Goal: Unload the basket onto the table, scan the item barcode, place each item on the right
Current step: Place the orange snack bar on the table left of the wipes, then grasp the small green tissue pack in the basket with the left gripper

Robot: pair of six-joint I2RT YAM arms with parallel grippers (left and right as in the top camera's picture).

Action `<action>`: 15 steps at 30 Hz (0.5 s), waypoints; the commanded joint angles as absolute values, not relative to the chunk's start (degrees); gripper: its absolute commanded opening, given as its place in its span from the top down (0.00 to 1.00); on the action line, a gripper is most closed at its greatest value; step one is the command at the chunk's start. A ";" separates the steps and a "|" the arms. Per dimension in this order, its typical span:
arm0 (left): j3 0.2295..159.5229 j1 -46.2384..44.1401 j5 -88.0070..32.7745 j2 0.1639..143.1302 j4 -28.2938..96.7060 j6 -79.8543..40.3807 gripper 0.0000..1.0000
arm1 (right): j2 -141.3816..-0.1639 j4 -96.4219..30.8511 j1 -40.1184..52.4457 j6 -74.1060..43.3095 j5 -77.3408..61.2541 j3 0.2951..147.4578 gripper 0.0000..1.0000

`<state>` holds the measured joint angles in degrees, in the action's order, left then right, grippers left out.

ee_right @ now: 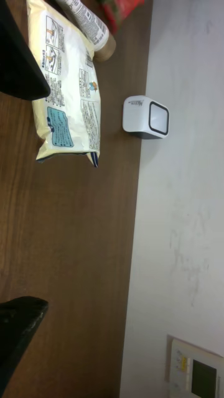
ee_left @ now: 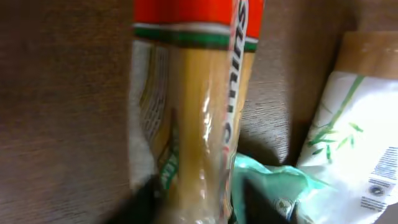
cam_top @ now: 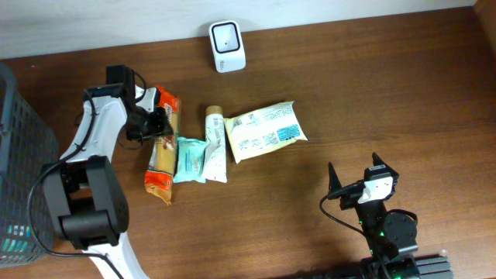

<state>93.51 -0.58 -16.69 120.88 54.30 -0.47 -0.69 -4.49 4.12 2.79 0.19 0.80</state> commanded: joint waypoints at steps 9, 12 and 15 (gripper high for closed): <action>134.28 2.07 -2.85 113.80 76.73 0.71 0.01 | -0.36 -4.64 4.49 2.55 0.32 0.32 0.01; 145.95 7.79 2.83 110.39 80.99 0.60 0.01 | -0.36 -4.62 4.49 2.55 0.32 0.32 0.01; 147.55 17.89 5.08 107.70 82.91 -7.94 0.01 | -0.36 -4.64 4.49 2.55 0.32 0.32 0.01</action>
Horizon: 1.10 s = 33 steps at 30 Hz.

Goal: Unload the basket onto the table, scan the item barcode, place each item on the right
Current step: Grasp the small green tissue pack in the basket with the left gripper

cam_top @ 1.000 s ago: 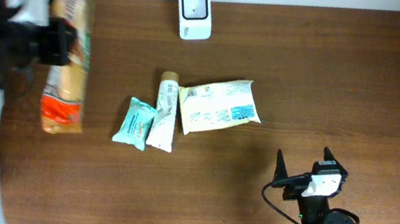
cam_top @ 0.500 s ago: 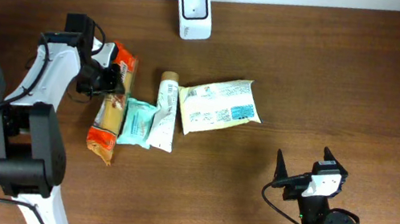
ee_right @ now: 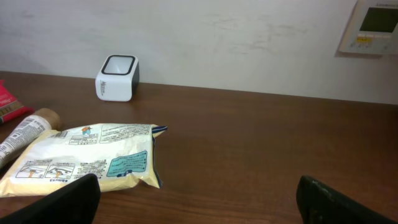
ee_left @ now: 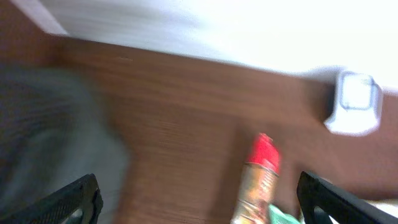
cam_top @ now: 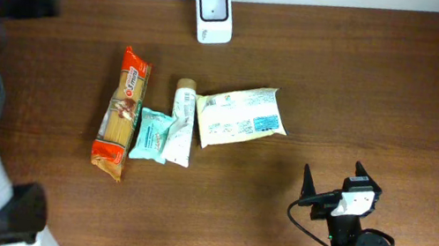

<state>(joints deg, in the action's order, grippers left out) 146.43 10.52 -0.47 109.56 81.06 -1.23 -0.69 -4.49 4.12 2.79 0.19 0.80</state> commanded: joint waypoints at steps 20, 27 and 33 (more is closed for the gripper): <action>89.60 47.31 10.81 108.42 61.98 -9.06 0.07 | -0.36 -4.64 4.49 2.55 0.32 0.32 0.01; 82.43 48.40 15.94 108.49 56.75 -9.08 0.27 | -0.36 -4.64 4.49 2.55 0.32 0.32 0.01; 79.85 48.82 16.53 112.29 51.90 -7.09 0.32 | -0.36 -4.62 4.49 2.55 0.32 0.32 0.01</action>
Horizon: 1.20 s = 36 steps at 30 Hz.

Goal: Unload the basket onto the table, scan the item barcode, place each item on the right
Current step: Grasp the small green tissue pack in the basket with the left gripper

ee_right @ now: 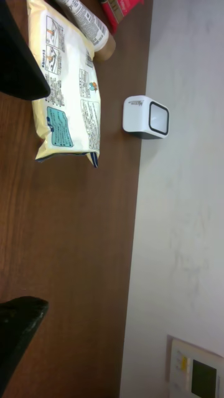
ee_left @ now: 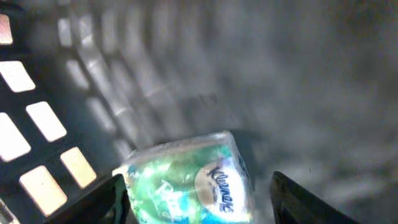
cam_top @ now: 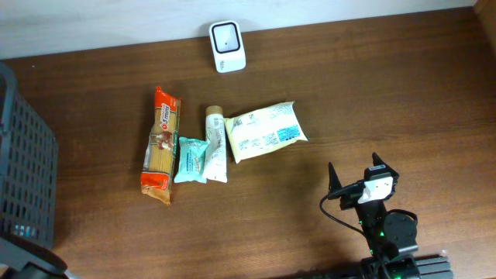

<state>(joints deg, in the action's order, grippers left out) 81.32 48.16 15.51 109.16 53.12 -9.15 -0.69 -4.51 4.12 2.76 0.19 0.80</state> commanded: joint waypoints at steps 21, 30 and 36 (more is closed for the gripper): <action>120.01 47.70 2.48 112.62 69.73 -6.74 1.00 | -0.36 -4.62 4.49 2.55 0.32 0.32 0.01; 131.00 35.77 -7.60 101.14 69.06 -6.74 1.00 | -0.36 -4.64 4.49 2.55 0.32 0.32 0.01; 130.78 20.32 -7.64 97.17 75.46 -6.52 1.00 | -0.36 -4.62 4.49 2.55 0.32 0.32 0.01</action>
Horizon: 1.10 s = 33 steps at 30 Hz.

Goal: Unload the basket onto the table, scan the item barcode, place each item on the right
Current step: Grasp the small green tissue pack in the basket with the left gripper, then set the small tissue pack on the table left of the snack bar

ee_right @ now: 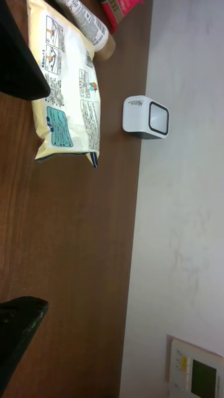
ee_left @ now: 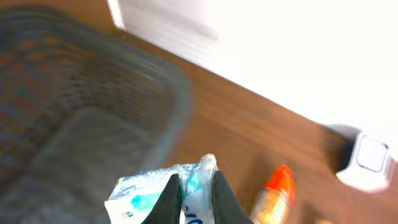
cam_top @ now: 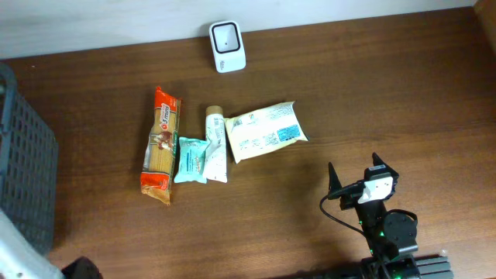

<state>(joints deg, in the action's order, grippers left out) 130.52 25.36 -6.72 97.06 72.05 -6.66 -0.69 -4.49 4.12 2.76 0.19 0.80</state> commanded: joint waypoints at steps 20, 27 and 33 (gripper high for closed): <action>71.35 7.16 6.17 98.13 44.42 -6.33 1.00 | -0.36 -4.62 4.49 2.55 0.32 0.32 0.01; 60.49 3.99 2.09 100.73 28.25 -6.39 1.00 | -0.36 -4.62 4.49 2.55 0.32 0.32 0.01; 59.99 -4.36 2.09 107.83 22.09 -6.39 1.00 | -0.36 -4.62 4.49 2.55 0.32 0.32 0.01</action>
